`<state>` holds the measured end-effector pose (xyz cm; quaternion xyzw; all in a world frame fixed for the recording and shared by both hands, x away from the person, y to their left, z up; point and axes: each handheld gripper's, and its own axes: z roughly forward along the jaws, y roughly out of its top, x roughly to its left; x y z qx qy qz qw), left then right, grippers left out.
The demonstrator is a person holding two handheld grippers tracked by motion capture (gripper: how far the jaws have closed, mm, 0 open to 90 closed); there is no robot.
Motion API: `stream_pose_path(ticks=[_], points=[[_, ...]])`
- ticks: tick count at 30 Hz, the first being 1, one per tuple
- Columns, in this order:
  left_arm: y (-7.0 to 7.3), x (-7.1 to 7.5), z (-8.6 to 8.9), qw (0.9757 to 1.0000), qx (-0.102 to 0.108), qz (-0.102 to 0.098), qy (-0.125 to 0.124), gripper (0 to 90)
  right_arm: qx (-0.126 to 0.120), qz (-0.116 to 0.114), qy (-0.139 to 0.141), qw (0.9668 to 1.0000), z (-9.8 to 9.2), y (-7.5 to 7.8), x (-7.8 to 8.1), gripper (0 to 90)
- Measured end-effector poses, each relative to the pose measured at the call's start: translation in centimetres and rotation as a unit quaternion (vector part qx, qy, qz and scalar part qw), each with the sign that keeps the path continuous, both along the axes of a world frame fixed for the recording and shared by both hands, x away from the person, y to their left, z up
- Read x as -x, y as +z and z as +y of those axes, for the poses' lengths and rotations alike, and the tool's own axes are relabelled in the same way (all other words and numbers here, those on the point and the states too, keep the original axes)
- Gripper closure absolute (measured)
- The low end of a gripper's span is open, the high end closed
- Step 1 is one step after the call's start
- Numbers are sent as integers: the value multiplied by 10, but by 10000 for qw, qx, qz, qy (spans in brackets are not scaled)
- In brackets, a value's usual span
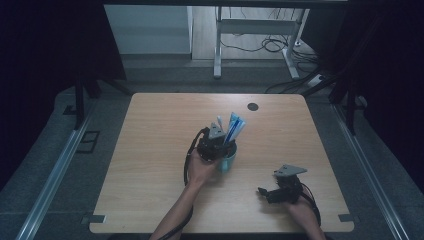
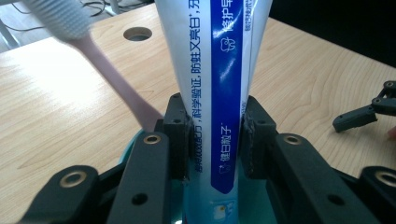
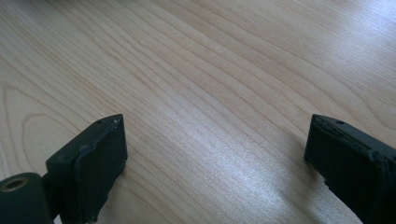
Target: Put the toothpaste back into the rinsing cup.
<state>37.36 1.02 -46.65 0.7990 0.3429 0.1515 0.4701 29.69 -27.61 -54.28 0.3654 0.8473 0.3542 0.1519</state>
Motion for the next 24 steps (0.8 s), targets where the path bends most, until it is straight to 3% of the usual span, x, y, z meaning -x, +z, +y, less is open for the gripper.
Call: stream_pose_path(ticks=[12,24], points=[[2,-5,1,9996,-26,261,-43,631,0,1,0,10000,0,0,0,57],[9,1,2,9999,15,141,-57,511,-1,1,0,10000,0,0,0,57]])
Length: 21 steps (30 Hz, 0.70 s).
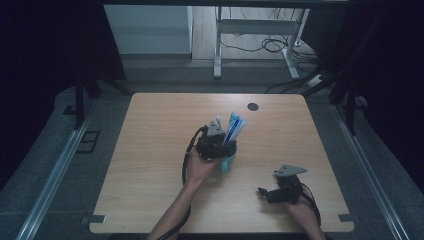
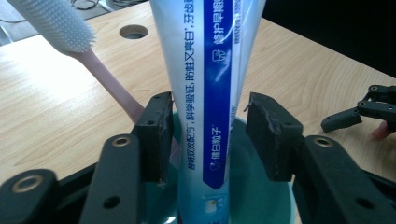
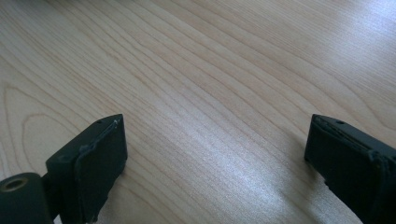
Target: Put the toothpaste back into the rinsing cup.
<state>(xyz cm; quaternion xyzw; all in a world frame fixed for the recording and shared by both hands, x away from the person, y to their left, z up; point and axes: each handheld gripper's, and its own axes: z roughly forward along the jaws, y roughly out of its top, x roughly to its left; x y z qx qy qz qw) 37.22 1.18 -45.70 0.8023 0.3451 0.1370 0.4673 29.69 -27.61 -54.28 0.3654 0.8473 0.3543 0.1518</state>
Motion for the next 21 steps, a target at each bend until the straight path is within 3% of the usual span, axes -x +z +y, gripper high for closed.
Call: stream_pose_path(ticks=[8,16,21], points=[[4,7,0,9995,-248,-162,-89,371,-3,5,-1,10000,0,0,0,57],[9,12,4,9999,-105,-1,-78,158,0,1,1,10000,0,0,0,57],[13,16,9,9999,-83,32,-103,110,1,3,1,10000,0,0,0,57]])
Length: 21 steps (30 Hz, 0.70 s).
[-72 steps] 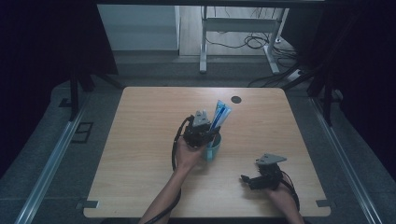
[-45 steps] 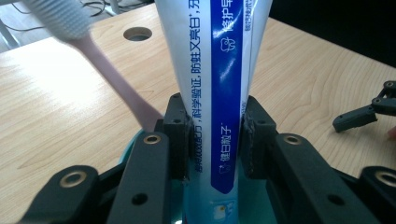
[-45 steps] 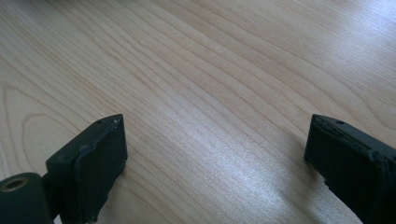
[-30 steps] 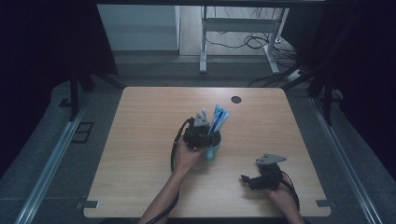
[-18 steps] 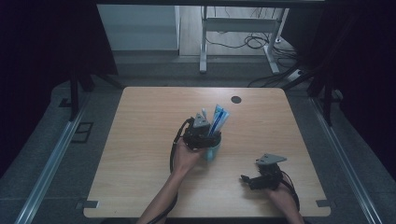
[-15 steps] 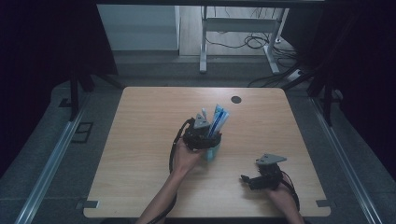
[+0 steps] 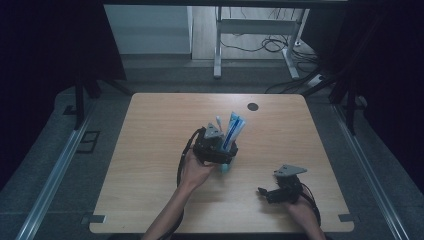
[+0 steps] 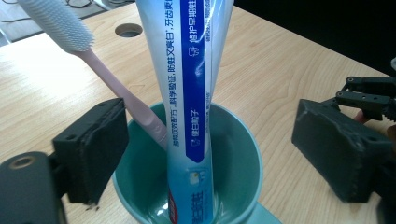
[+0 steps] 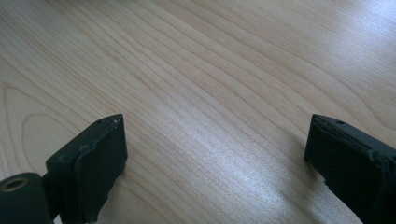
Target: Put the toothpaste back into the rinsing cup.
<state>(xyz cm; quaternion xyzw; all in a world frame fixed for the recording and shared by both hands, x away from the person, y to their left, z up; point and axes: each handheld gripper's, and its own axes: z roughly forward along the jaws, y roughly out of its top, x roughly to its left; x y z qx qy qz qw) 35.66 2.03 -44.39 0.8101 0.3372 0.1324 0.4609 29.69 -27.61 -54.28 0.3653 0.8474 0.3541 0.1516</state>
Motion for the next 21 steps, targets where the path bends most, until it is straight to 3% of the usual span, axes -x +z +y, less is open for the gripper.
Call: stream_pose_path(ticks=[9,21], points=[[5,8,8,10000,-72,19,-41,36,1,-3,0,10000,0,0,0,57],[5,21,29,9997,-136,-114,162,0,5,2,7,10000,0,0,0,57]])
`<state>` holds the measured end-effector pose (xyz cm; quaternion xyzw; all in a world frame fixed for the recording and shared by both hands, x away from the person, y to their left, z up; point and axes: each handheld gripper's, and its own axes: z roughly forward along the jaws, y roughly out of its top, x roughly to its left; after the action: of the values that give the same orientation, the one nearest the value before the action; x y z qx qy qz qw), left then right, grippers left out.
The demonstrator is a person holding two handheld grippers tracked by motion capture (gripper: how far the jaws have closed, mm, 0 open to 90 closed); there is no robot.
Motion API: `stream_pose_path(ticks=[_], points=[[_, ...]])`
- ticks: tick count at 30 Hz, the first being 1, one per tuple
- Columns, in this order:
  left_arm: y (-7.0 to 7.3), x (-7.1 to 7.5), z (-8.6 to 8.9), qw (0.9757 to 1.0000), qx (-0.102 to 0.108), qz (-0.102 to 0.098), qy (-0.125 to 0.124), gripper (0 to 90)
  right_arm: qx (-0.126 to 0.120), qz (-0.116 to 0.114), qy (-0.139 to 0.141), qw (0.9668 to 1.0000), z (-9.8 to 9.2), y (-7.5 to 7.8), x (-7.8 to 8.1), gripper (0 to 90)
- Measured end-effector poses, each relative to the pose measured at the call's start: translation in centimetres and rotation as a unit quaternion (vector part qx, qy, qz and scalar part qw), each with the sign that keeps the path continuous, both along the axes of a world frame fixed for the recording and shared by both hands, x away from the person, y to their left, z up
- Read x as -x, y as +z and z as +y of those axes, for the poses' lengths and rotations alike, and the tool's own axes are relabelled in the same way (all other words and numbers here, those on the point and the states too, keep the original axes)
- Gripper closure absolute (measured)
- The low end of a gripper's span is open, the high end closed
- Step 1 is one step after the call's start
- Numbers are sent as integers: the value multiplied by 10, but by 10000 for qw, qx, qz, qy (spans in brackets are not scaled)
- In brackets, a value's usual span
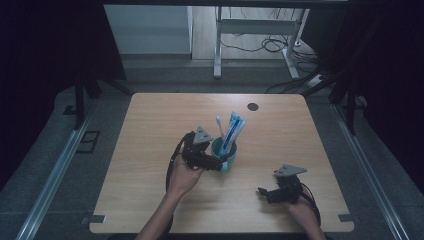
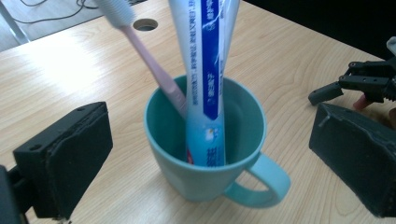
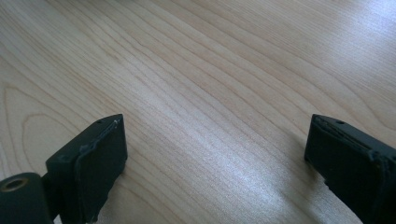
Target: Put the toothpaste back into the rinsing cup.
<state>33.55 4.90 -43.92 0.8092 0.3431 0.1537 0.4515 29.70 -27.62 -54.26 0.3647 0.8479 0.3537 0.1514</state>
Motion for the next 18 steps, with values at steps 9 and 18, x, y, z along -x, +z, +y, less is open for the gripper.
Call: stream_pose_path(ticks=[9,18], points=[[-6,9,17,9999,13,-3,112,0,-3,-6,-7,10000,0,0,0,56],[-15,19,33,9998,-66,-23,201,0,-10,-4,-15,10000,0,0,0,57]])
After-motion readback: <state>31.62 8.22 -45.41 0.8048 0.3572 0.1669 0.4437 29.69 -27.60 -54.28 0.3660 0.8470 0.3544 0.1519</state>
